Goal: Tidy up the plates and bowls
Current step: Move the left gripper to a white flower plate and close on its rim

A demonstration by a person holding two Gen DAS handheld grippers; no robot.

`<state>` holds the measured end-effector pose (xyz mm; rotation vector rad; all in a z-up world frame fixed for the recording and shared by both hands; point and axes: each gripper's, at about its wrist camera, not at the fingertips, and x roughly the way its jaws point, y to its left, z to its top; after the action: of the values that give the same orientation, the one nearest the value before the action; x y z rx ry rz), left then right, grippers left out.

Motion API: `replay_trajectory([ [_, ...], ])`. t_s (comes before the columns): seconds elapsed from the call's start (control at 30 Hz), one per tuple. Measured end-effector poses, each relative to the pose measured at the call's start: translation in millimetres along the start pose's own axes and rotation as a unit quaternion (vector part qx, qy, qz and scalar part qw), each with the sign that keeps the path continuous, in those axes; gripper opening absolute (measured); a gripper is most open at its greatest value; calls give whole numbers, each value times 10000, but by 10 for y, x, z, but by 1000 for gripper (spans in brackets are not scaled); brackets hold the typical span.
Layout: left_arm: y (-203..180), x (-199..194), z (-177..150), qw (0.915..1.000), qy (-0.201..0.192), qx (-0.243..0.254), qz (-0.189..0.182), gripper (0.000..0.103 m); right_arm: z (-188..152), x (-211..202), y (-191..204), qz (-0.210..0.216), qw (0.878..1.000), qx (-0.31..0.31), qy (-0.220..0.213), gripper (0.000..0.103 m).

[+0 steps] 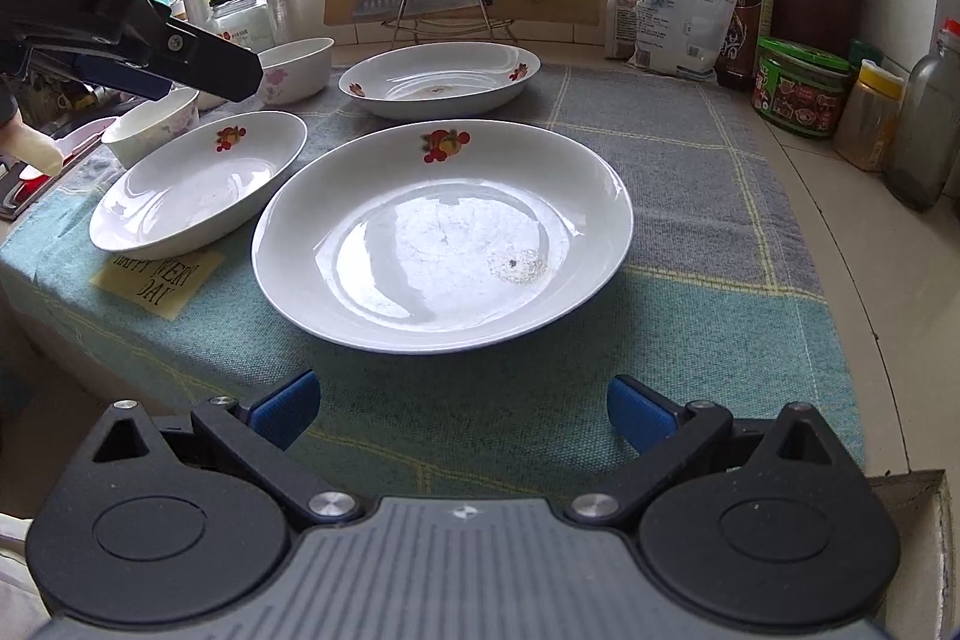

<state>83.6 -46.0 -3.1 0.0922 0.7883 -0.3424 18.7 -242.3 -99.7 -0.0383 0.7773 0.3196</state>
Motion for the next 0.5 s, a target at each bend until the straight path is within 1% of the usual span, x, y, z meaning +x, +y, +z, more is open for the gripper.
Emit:
replay_trajectory([
  [0.07,21,90,49,9997,129,166,-133,102,2,61,12,-45,10000,12,-8,103],
  [0.27,28,320,158,9966,366,564,-472,102,51,176,93,-210,9994,-260,-132,103],
  [0.37,40,434,217,9934,468,762,-722,102,62,224,148,-290,9985,-437,-167,103],
  [0.5,71,592,310,9877,571,1028,-1034,102,31,229,162,-230,9981,-462,-325,103],
])
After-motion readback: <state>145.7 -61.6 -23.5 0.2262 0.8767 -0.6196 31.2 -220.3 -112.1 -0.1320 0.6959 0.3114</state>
